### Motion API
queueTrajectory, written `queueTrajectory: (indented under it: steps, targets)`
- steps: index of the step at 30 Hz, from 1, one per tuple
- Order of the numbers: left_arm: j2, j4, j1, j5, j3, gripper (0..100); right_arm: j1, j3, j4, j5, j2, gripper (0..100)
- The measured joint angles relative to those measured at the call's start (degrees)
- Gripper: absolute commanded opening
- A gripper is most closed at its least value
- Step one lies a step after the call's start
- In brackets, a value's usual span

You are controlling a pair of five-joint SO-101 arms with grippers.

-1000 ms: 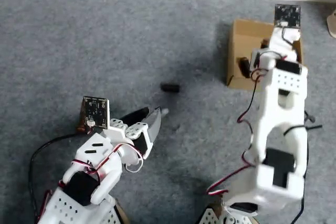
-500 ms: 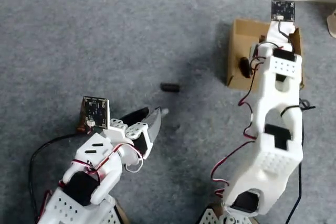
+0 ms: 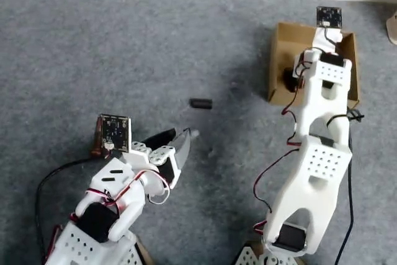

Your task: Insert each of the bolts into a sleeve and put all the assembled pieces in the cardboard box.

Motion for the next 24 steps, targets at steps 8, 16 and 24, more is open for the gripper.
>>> queueTrajectory:
  steps: [8,16,24]
  targets:
    - [0.0,0.0,0.0,0.0,0.0,11,0.0,-11.5,5.3,-2.3,9.5,2.3]
    - [0.0,0.0,0.0,0.0,0.0,11,-0.2,-22.2,11.7,-2.5,13.5,21.7]
    - [0.0,0.0,-0.4,0.0,0.0,11,0.1,-29.0,14.8,-2.5,13.9,22.5]
